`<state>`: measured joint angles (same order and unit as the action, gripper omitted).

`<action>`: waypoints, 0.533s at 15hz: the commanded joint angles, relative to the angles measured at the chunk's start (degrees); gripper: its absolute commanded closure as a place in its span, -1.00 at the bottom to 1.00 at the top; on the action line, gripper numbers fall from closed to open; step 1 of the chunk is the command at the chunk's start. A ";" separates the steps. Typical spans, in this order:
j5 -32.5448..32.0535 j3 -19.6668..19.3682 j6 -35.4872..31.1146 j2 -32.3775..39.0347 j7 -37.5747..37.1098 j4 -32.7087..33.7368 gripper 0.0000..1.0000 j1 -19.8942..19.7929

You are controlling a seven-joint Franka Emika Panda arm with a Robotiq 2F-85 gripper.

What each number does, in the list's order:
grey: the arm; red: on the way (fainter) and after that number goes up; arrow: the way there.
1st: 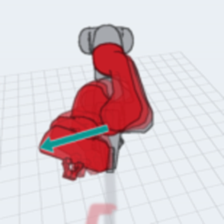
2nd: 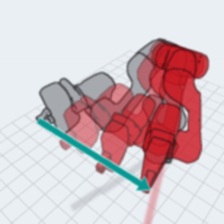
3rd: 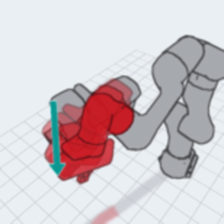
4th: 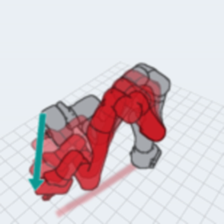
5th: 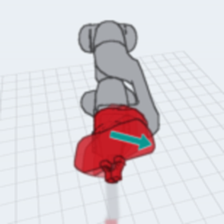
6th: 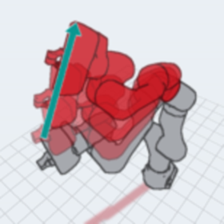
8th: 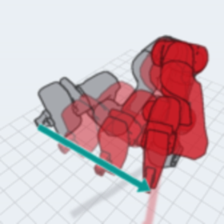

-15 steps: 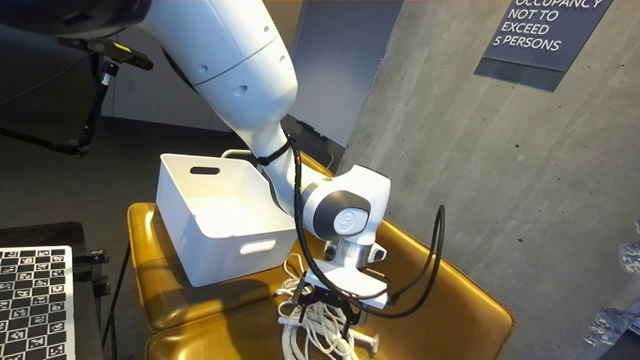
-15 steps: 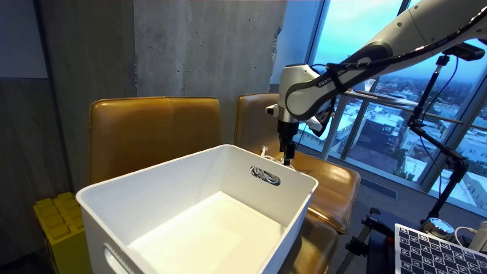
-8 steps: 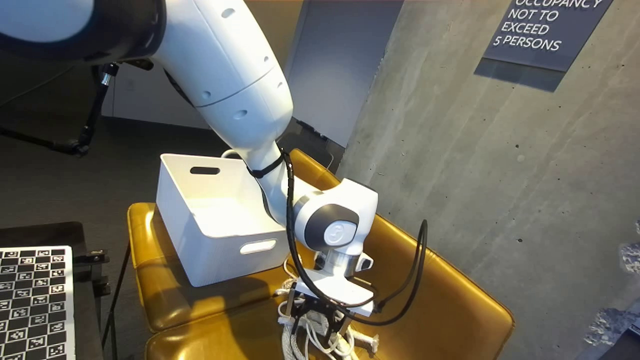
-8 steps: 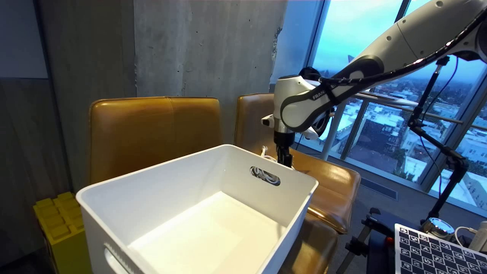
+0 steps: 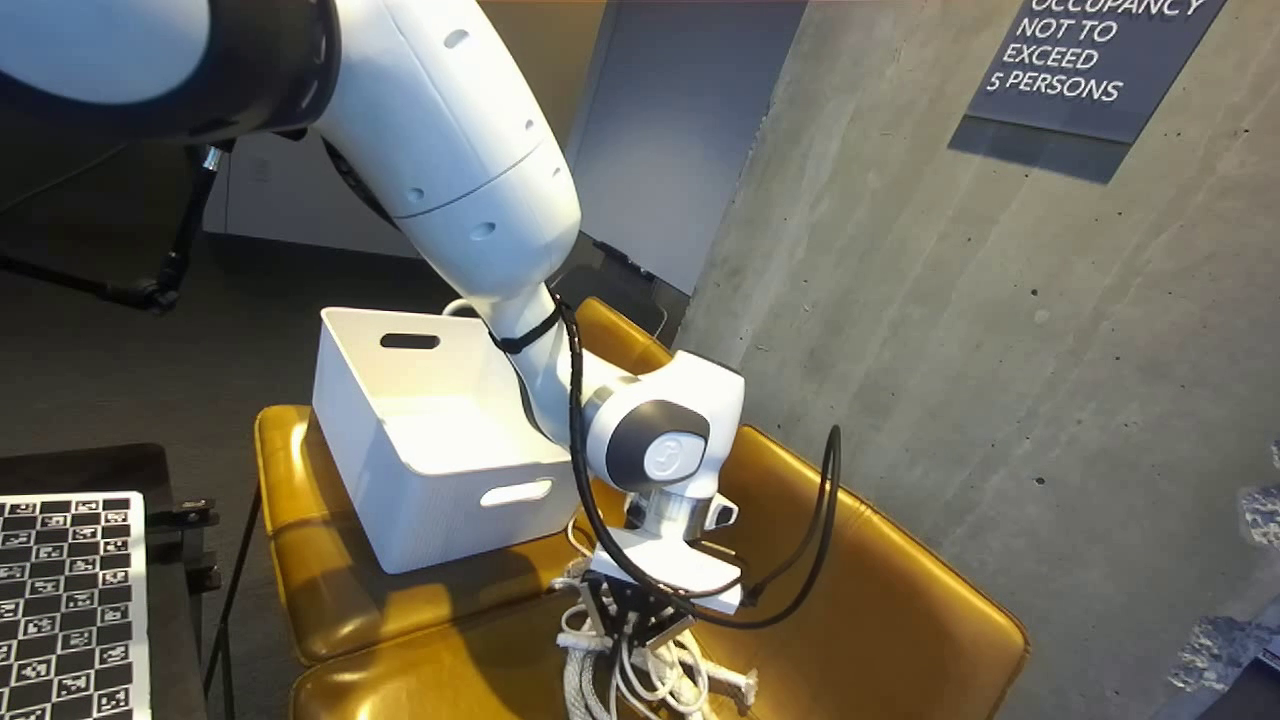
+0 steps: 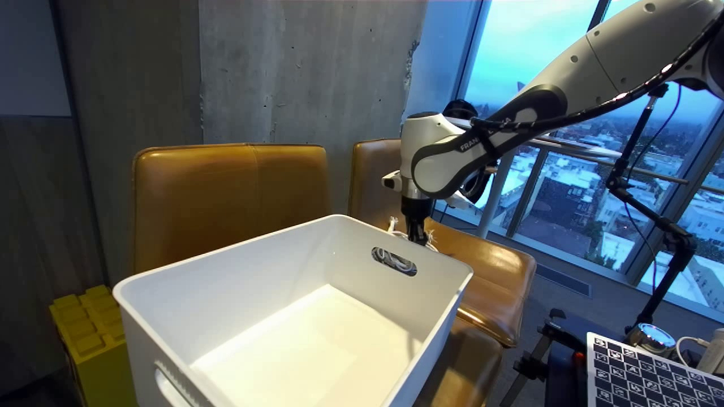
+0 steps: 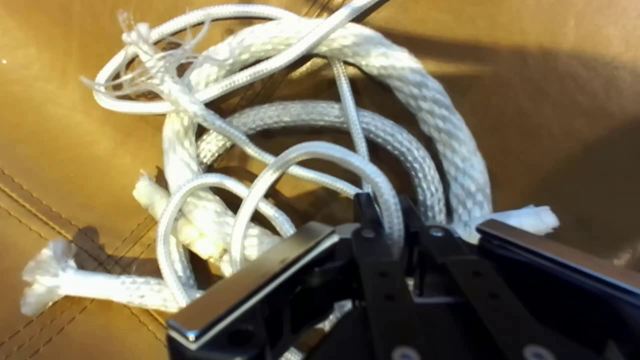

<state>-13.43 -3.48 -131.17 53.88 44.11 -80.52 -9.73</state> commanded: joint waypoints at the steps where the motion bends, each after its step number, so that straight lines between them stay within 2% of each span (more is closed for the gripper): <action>1: -2.78 0.00 0.04 -2.38 0.46 -0.56 1.00 1.17; 4: -4.64 -0.36 -0.75 -3.40 0.65 -1.07 0.98 1.92; 5: -5.37 -0.49 -1.01 -3.66 0.75 -1.31 0.55 2.08; 8: -6.84 -0.57 -1.52 -4.23 0.68 -1.95 0.14 2.07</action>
<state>-18.24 -3.53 -131.47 51.22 44.11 -80.63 -7.92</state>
